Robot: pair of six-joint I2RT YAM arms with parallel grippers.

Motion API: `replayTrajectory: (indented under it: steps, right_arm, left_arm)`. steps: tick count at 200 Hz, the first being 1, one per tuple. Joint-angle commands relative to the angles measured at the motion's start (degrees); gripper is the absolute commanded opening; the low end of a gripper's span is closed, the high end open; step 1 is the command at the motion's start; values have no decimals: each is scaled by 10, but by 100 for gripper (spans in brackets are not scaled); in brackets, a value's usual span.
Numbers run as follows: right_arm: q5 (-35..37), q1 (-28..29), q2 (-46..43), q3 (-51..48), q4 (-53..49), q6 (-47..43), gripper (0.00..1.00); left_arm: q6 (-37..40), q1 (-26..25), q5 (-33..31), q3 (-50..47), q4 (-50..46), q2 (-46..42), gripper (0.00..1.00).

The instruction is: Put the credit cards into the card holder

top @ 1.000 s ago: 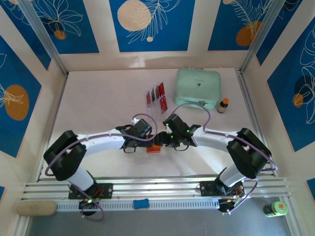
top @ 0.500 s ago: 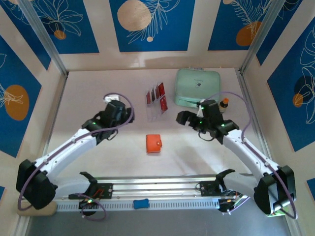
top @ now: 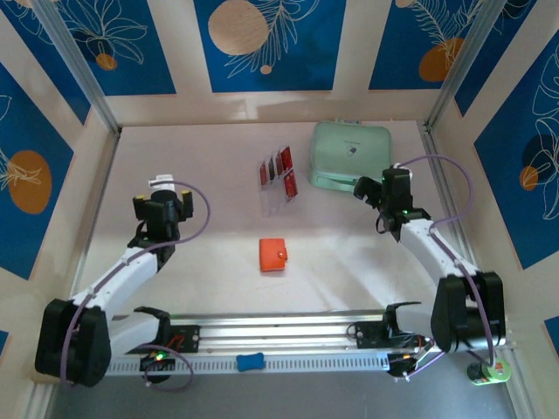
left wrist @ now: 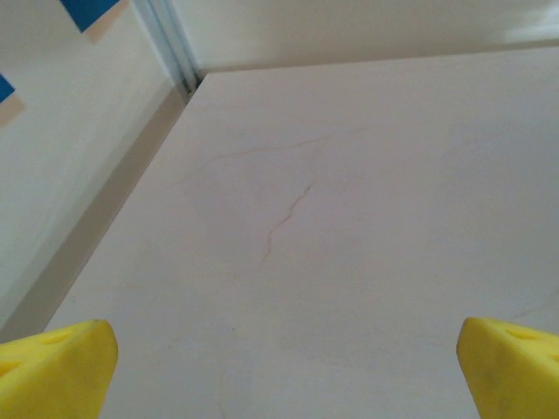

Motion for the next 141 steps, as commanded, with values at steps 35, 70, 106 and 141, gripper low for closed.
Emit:
replayTrajectory:
  steps: [35,70,106,141]
  right_arm:
    - [45,-2,114,-51,228,-142,99]
    - [-46,-24,110,-127,391,-187,99]
    - [-138,-52,134,-181,505,-191,99]
    - [-164,-55,136,-181,505,-197,99]
  left_arm:
    - [68,20,32,-64,263,130,99]
    - [55,38,90,-79,337,175,99]
    - [69,46,172,-98,427,238,99]
    - [72,55,198,-94,439,258,99]
